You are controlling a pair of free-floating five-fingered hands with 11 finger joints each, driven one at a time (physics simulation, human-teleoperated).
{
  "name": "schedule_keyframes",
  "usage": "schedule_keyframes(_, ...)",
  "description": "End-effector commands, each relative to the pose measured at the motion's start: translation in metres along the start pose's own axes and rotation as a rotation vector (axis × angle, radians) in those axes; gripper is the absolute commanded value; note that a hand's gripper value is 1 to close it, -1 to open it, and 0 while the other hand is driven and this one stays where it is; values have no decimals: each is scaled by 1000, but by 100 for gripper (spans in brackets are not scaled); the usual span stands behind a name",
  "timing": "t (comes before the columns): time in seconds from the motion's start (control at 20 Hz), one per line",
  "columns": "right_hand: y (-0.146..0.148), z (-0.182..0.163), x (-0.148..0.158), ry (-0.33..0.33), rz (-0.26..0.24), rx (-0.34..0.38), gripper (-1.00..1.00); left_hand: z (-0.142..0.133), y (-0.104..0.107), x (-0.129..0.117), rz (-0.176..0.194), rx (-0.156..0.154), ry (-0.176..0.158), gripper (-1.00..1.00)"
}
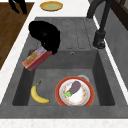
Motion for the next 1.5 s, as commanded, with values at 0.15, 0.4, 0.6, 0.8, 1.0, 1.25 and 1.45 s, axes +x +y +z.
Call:
schedule_keyframes(0.15, -14, 10, -13, -65, 63, -14, 100, 0, 0, 0, 0, 0, 0, 0)
schedule_keyframes(0.4, -29, 14, -28, -65, 53, -15, 100, 0, 0, 0, 0, 0, 0, 0)
schedule_keyframes(0.6, -44, 25, -32, -108, 56, -29, 100, 0, 0, 0, 0, 0, 0, 0)
schedule_keyframes(0.8, -58, 28, -37, -106, 73, -42, 100, 0, 0, 0, 0, 0, 0, 0)
schedule_keyframes(1.0, -71, 31, -41, -110, 74, -42, 100, 0, 0, 0, 0, 0, 0, 0)
schedule_keyframes(1.25, -88, 25, -49, -113, 63, -30, 100, 0, 0, 0, 0, 0, 0, 0)
schedule_keyframes(1.45, -89, 5, -61, -114, 56, -10, 100, 0, 0, 0, 0, 0, 0, 0)
